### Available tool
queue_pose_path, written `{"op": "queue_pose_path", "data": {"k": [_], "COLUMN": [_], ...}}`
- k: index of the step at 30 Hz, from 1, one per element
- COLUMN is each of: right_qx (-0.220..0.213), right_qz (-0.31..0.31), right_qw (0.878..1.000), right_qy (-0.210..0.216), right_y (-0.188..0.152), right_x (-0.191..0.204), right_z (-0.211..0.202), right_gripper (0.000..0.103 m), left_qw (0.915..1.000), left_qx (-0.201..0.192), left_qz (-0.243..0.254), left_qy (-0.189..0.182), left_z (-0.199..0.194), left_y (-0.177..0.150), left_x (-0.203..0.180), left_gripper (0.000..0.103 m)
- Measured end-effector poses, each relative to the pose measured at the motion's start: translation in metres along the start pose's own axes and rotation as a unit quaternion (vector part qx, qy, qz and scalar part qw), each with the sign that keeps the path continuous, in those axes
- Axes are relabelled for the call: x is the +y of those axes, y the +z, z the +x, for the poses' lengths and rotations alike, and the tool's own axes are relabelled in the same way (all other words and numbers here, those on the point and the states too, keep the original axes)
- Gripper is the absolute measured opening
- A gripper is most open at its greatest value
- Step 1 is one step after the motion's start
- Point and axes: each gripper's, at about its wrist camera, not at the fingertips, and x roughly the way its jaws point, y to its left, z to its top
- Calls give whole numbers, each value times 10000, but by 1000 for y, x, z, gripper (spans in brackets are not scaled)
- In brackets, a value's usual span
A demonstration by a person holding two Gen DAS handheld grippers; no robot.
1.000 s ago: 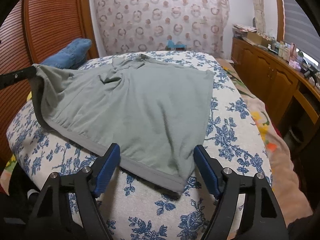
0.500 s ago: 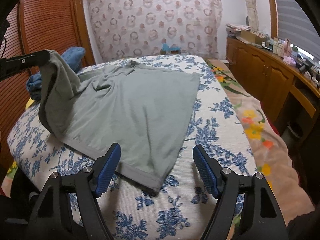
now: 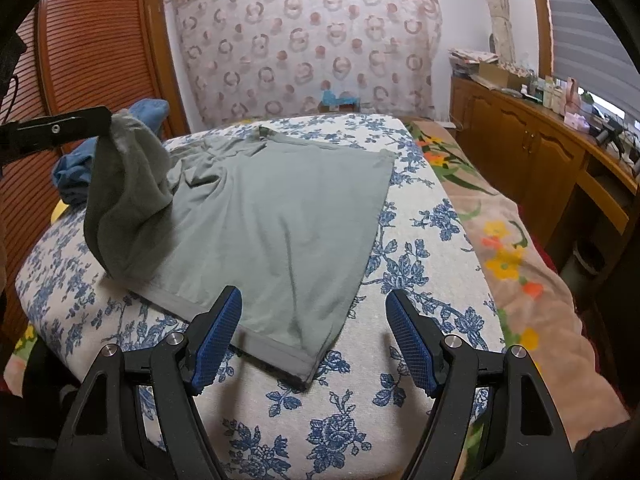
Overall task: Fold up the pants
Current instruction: 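Lift the held hem with the left gripper, fold it over, release, then grasp the garment edge with the right gripper and fold it over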
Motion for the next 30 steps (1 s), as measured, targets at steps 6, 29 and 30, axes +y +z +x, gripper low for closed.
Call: {"op": "queue_pose_path", "data": {"k": [6, 29, 30], "right_qx": [8, -56, -9], "right_qz": [-45, -497, -538], "right_qw": [10000, 9973, 9971], "right_qy": [31, 540, 539], "right_y": [3, 59, 60], "right_x": [6, 36, 39], "right_z": [4, 28, 31], "right_gripper": [74, 40, 40], "left_qw": [9997, 9900, 9896], "left_qx": [43, 1065, 1084], "left_qz": [-187, -626, -655], "left_qy": [130, 676, 682], "left_z": [-6, 40, 41], "left_y": [-13, -87, -89], "left_x": [23, 60, 61], "left_gripper": [62, 62, 62]}}
